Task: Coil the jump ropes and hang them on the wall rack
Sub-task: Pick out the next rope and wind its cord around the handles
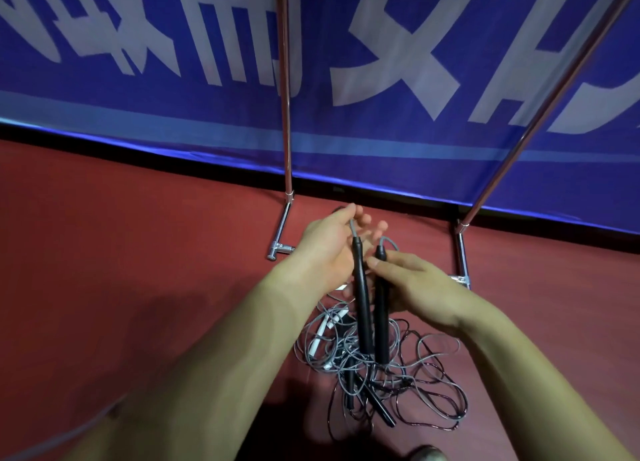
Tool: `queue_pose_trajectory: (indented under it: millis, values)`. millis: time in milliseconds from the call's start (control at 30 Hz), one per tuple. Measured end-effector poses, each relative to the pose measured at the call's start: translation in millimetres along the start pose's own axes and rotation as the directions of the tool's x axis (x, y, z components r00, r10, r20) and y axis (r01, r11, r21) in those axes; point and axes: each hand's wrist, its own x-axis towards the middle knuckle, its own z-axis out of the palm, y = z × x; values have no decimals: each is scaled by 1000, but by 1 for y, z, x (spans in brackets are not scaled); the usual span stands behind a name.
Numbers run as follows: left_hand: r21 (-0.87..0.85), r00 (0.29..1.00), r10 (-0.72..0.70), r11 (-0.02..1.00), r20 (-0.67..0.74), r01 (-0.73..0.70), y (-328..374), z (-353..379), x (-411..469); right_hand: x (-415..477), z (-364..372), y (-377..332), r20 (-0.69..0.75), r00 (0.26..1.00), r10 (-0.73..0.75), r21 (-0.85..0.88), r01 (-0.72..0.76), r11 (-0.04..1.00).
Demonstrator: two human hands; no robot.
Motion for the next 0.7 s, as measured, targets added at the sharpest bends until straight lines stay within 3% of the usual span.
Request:
queue_pose_trajectory:
  millis: [133,200,267,333,500,600,700]
  values:
    - [94,990,128,987,61,-133,-3,4,-3,-1,5,-3,52,999,-10,79,6,997]
    - [243,969,223,939,108,-243,-3,2,-2,-1,6,-4,66,998,-4,129,-4,992]
    - [501,934,276,789,228,-356,-2,-4,-2,-2,7,-6,83,997,1,191,-16,981]
    - [618,907,254,668,335,-415,-1,-9,-4,-3,8,-8,125,992,-16,250,-16,968]
    - [717,882,263,514,391,-471,-4,-14,-4,-7,10,-11,207,977,-51,271,-7,963]
    - [737,876,291,474,385,-482,-4,-13,-5,-5,13,-9,114,987,-112,233,83,969]
    - [795,866,350,371,358,-479,1,-15,-3,-2,15,-6,33,984,-175,181,166,969]
